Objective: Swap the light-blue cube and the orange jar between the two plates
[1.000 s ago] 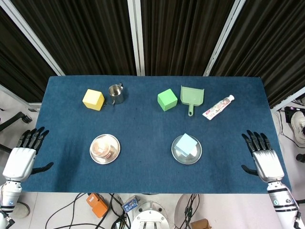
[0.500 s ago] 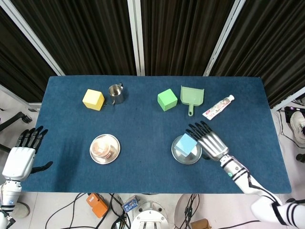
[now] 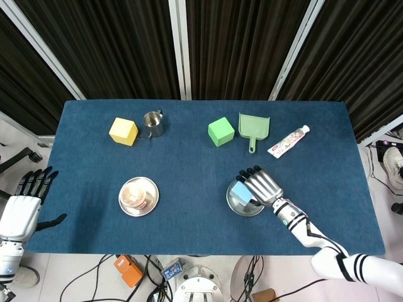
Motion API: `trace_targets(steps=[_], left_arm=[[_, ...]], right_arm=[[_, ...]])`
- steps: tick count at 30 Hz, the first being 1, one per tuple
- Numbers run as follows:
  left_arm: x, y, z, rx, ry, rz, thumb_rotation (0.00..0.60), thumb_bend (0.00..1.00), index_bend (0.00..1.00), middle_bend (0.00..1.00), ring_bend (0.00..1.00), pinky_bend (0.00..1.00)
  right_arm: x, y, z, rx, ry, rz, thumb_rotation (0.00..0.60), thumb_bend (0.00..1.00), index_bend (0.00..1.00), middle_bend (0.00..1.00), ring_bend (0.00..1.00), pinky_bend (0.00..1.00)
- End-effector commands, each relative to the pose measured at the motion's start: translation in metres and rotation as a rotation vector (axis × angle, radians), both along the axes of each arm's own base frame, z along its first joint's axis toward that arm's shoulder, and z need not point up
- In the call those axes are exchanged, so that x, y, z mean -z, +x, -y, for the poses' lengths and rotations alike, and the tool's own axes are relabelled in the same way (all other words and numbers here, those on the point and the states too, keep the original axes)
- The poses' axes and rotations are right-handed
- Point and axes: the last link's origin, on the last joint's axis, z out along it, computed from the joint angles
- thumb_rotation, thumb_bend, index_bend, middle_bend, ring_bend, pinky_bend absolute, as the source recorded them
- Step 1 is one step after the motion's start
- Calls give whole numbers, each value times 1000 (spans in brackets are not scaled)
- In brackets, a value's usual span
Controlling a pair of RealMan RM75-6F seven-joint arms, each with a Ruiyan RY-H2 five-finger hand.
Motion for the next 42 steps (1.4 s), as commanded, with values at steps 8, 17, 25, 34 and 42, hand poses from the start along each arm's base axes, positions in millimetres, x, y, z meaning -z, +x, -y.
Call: trace_targets(steps=[8,17,25,34,42], left_arm=[[-2,1,2,4,1,7,600,81,0,0,0,6],[-7,-1,2,4,5,20,600,81,0,0,0,6],[-11,-3,3,8,4,40,600,81,0,0,0,6],[-11,-3,3,15,-6,43,600,81,0,0,0,6],[-5,0,2,19,-26,28,600,80,0,0,0,6]], right_arm=[[-5,47,16,-95,-89,90,600,445,823,677,731,745],[62,130,48,-96,-30,64,600,446,787,677,706,734],[102,141,46,-76,-2,-26,600,445,683,652,646,708],[92,135,41,-27,7,-36,600,326,0,50,86,267],[56,130,26,-24,27,33,508,209,0,0,0,158]])
